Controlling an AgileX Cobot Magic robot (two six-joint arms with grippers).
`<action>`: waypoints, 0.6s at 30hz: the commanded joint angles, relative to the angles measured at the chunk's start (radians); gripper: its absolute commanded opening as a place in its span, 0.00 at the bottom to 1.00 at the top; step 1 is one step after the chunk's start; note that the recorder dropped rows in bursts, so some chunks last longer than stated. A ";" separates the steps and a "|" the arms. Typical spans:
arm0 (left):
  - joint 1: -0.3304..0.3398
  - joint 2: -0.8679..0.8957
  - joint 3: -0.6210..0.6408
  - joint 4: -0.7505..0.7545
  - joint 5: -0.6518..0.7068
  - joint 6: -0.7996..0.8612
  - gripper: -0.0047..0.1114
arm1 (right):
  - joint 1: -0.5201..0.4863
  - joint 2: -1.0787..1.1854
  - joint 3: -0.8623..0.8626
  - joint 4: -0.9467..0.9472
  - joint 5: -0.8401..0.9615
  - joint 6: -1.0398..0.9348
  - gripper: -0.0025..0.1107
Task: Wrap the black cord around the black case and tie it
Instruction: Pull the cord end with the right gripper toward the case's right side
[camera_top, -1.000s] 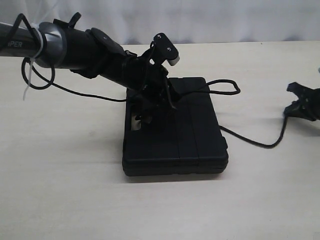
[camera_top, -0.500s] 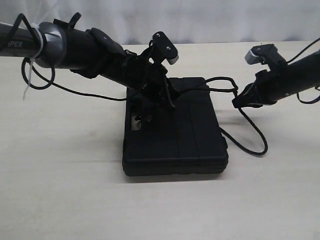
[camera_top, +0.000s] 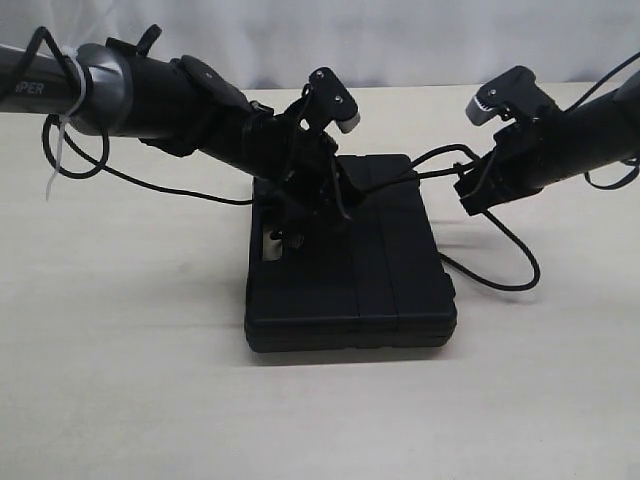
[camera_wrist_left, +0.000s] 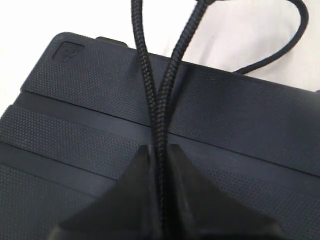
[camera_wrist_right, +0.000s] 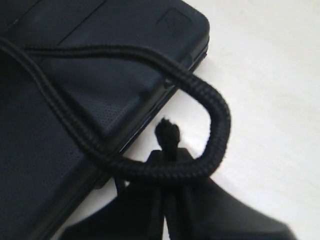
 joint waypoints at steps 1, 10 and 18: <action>0.003 -0.012 0.001 0.046 0.031 0.010 0.06 | 0.000 -0.018 0.005 0.020 0.014 -0.013 0.06; 0.003 -0.012 0.001 0.090 0.017 0.007 0.06 | 0.000 -0.018 0.005 0.031 0.024 -0.027 0.06; 0.010 -0.012 0.001 0.091 0.013 0.005 0.06 | 0.000 -0.018 0.005 -0.025 0.011 0.033 0.23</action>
